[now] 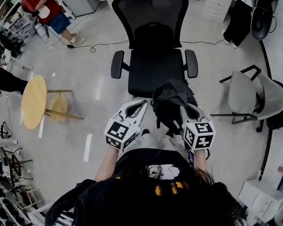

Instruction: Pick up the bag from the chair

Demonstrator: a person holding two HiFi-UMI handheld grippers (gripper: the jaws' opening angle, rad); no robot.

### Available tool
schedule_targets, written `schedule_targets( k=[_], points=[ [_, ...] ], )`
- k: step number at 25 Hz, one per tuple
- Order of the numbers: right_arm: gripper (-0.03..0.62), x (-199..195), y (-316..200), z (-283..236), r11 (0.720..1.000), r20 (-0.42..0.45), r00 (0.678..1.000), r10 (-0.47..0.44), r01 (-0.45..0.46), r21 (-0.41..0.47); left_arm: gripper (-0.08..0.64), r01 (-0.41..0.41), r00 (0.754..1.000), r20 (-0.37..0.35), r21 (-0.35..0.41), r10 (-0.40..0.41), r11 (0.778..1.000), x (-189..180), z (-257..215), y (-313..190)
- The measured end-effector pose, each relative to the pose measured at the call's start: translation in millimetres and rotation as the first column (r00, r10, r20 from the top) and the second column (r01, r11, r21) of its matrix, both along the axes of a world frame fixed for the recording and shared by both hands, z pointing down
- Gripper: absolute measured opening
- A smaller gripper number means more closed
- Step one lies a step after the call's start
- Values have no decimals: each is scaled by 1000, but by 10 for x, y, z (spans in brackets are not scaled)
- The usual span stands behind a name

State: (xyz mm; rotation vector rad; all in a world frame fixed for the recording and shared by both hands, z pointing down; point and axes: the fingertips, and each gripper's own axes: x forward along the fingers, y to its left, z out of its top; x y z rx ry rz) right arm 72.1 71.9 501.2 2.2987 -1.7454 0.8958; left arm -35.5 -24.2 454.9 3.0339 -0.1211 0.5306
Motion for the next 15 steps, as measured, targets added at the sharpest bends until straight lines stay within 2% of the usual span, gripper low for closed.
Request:
schedule_targets(
  k=[15],
  points=[
    [26,-244,-52,-80,993,-11,993,115,-115,-32,5,-80,996,-41,-22,79,997,-243,-19,-234]
  ],
)
